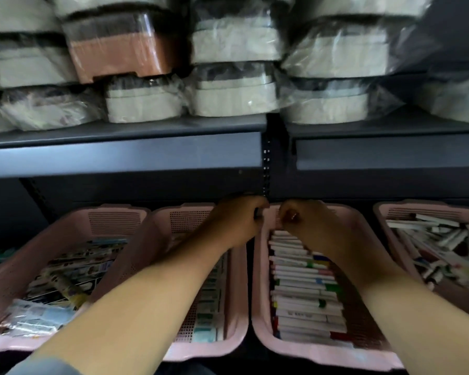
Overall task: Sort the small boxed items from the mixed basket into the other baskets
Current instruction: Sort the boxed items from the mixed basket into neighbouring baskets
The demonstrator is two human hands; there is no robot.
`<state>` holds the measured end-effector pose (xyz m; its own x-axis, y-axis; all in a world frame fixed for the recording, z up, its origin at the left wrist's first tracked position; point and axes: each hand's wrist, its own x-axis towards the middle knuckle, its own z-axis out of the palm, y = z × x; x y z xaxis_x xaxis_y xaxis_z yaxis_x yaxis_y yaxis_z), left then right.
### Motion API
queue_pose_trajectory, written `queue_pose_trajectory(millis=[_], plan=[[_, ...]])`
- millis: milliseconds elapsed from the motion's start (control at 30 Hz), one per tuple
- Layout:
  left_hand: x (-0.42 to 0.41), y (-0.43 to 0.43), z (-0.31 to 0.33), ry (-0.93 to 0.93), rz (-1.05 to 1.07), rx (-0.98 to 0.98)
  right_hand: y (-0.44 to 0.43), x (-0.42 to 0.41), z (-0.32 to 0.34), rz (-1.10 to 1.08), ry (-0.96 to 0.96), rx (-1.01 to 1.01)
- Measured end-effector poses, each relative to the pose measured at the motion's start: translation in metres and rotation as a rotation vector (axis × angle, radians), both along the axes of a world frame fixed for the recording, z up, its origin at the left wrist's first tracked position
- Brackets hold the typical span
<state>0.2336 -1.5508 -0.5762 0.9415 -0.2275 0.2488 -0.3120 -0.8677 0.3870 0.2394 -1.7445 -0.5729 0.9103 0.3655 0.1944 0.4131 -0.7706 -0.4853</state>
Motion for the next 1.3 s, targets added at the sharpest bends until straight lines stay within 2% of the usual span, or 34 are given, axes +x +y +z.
queue_pose_trajectory(millis=[67,267,367,433,500,567,633,767,833,933,1300], plan=[[-0.002,-0.035,0.007,-0.034,-0.055,-0.001,-0.033,-0.001,0.004,-0.089,-0.037,-0.084],[-0.009,-0.160,0.005,-0.090,-0.255,0.046,-0.165,-0.029,0.004,-0.280,0.018,0.019],[-0.018,-0.228,-0.004,-0.041,-0.390,0.019,-0.228,-0.045,0.001,-0.431,0.089,-0.045],[-0.022,-0.268,-0.015,0.016,-0.466,0.025,-0.264,-0.060,0.001,-0.412,0.094,0.031],[-0.025,-0.301,-0.028,0.097,-0.526,0.042,-0.294,-0.078,-0.008,-0.448,0.230,-0.056],[-0.028,-0.324,-0.041,0.176,-0.552,0.081,-0.318,-0.085,-0.022,-0.514,0.385,-0.317],[-0.029,-0.336,-0.054,0.238,-0.547,0.168,-0.330,-0.085,-0.032,-0.513,0.479,-0.395],[-0.032,-0.346,-0.067,0.271,-0.537,0.455,-0.312,-0.093,-0.024,-0.383,0.612,-0.384],[-0.033,-0.348,-0.065,0.276,-0.559,0.536,-0.305,-0.094,-0.029,-0.382,0.678,-0.393],[-0.032,-0.348,-0.060,0.310,-0.603,0.573,-0.311,-0.084,-0.045,-0.470,0.672,-0.419],[-0.029,-0.355,-0.058,0.453,-0.634,0.650,-0.314,-0.081,-0.051,-0.405,0.686,-0.417]])
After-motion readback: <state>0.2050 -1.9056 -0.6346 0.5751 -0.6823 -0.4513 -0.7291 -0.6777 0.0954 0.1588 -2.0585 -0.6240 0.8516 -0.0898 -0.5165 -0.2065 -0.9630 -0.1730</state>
